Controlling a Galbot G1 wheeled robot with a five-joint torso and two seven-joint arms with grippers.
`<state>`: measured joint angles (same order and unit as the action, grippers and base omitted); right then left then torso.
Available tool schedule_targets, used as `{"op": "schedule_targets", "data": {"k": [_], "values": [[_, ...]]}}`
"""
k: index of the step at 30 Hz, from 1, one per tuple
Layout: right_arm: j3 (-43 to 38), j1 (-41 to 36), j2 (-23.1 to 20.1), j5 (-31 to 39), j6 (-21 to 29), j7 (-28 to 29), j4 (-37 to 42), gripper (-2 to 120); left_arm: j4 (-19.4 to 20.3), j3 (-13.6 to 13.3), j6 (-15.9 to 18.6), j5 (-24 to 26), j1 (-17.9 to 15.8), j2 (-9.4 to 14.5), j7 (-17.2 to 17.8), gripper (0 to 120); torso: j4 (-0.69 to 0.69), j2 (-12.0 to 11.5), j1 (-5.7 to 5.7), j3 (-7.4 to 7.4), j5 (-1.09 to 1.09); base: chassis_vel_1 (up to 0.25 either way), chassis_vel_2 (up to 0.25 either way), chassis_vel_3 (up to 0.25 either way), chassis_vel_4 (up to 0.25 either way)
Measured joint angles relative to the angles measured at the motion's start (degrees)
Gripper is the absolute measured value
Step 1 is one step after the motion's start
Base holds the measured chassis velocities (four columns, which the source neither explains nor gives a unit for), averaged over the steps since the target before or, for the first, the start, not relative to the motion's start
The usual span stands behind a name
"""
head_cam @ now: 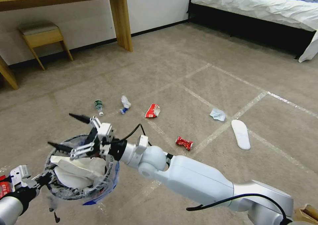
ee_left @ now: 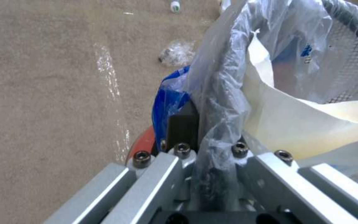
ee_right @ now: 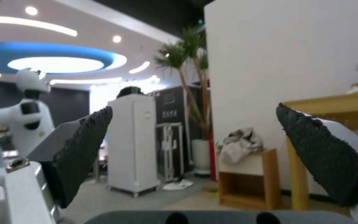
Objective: Pick up the trash bin and place the garbage on the floor into it.
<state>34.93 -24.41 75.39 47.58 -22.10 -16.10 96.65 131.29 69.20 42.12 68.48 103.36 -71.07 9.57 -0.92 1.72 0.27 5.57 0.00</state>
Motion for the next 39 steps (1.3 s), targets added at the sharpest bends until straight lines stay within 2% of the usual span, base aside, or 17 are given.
{"op": "schedule_targets", "data": {"k": [8,11,13,14,15,17,19,22,25,29,32,39], "values": [[-6.34,-0.51,-2.78,1.94,0.57,0.34,2.98,100,-0.48,0.12,0.02,-0.12,-0.18,0.07,0.00,1,0.00,0.00,0.00,0.00,0.00,0.000,0.000,0.000,0.000],[-10.60,-1.32,-4.92,2.73,1.40,1.22,4.31,100,-0.59,0.16,0.02,-0.30,-0.28,0.05,-0.14,1,0.01,0.00,0.00,0.00,0.01,0.000,0.000,0.000,0.000],[-16.09,-2.82,-8.10,3.09,2.80,2.98,5.90,100,-0.63,0.18,0.02,-0.76,-0.58,-0.09,-0.47,1,0.01,0.00,0.00,0.00,0.02,0.000,0.000,0.000,0.000],[-16.09,-2.82,-8.10,3.09,2.80,2.98,5.90,100,-0.63,0.18,0.02,-0.76,-0.58,-0.09,-0.47,1,0.01,0.00,0.00,0.00,0.02,0.000,0.000,0.000,0.000],[-20.42,-4.23,-10.98,3.10,4.23,4.33,7.00,100,-0.60,0.19,0.02,-0.86,-0.77,-0.27,-0.56,1,0.00,0.00,0.00,0.00,0.00,0.000,0.000,0.000,0.000],[-22.60,-5.04,-12.35,3.08,4.81,5.10,7.55,100,-0.59,0.18,0.02,-0.98,-0.87,-0.36,-0.65,1,0.00,0.00,0.00,0.00,0.00,0.000,0.000,0.000,0.000],[-29.96,-7.82,-17.00,2.28,6.28,9.00,9.29,100,-0.56,0.18,0.02,-1.77,-1.20,-0.75,-1.18,1,-0.02,0.00,0.00,0.00,0.02,0.000,0.000,0.000,0.000],[-32.58,-8.93,-18.42,1.79,6.61,11.28,9.81,99,-0.55,0.18,0.02,-2.23,-1.31,-0.94,-1.48,1,-0.02,0.00,0.00,0.00,0.01,0.000,0.000,0.000,0.000],[-40.74,-13.53,-20.93,-1.96,7.79,16.35,10.36,98,-0.54,0.18,0.02,-2.71,-1.60,-1.42,-1.82,1,0.00,0.00,0.00,0.00,0.01,0.000,0.000,0.000,0.000],[-45.63,-17.07,-21.56,-5.32,8.47,18.25,10.60,98,-0.67,0.24,0.02,-3.33,-1.96,-1.77,-2.25,1,0.00,0.00,0.00,0.00,0.02,0.000,0.000,0.000,0.000],[-57.59,-26.71,-21.90,-12.07,8.82,20.12,11.50,96,-1.03,0.45,0.02,-3.88,-2.73,-2.31,-2.82,1,-0.01,0.00,0.00,0.00,0.02,0.000,0.000,0.000,0.000],[-64.58,-34.87,-19.90,-15.67,7.23,20.77,12.91,97,-1.33,0.47,0.02,-4.53,-3.66,-2.83,-3.07,1,-0.01,0.00,0.00,-0.01,0.00,0.000,0.000,0.000,0.000]]}}
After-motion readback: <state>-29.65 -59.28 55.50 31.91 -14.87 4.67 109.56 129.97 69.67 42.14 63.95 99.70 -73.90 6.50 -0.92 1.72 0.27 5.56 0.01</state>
